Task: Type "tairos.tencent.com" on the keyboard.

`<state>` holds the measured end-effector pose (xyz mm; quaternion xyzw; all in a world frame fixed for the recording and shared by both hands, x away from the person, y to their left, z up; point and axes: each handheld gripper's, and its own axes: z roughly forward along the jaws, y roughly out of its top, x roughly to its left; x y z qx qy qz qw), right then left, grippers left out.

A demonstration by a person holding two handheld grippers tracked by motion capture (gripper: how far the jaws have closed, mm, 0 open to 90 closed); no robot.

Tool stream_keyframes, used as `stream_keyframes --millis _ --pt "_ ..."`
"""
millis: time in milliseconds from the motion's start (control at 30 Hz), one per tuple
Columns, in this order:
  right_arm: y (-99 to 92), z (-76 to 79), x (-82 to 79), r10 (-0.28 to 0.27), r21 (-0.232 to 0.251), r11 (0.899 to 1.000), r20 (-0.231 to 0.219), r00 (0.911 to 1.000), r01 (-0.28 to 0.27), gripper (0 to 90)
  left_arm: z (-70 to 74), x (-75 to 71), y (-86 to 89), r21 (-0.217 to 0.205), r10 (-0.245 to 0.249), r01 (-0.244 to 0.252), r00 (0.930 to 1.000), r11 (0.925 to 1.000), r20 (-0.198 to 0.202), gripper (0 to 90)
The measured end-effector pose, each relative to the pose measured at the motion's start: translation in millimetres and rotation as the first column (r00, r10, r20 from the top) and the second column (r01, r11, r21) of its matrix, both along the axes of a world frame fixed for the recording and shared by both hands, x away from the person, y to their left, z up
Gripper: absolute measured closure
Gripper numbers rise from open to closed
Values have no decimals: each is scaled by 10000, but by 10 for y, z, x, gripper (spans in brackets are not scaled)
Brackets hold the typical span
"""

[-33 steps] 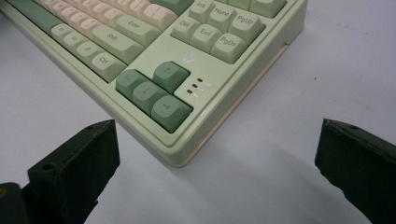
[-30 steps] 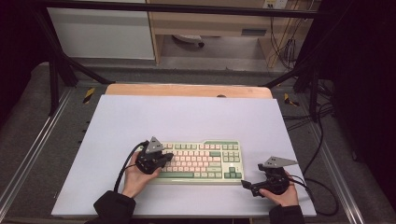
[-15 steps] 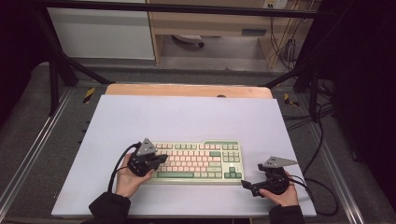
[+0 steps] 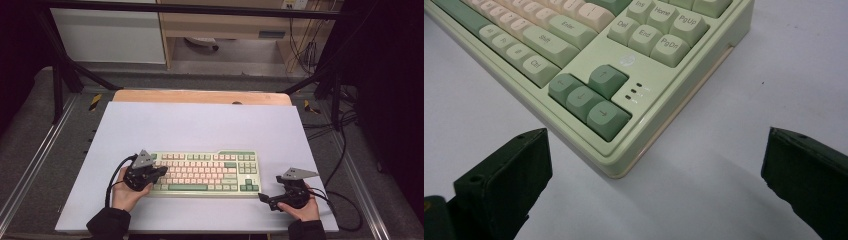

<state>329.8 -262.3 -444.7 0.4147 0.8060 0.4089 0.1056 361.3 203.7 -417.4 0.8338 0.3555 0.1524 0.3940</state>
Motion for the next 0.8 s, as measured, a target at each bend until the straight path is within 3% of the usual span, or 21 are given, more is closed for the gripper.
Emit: stream_keyframes --millis 300,800 --pt "8 -10 5 37 -48 10000 -19 10000 -37 4 -71 -11 128 57 223 -223 9997 9997 -137 898" --pt "8 -9 3 100 -90 9999 -43 9999 -100 18 -108 -6 110 78 204 -203 9998 9998 -65 898"
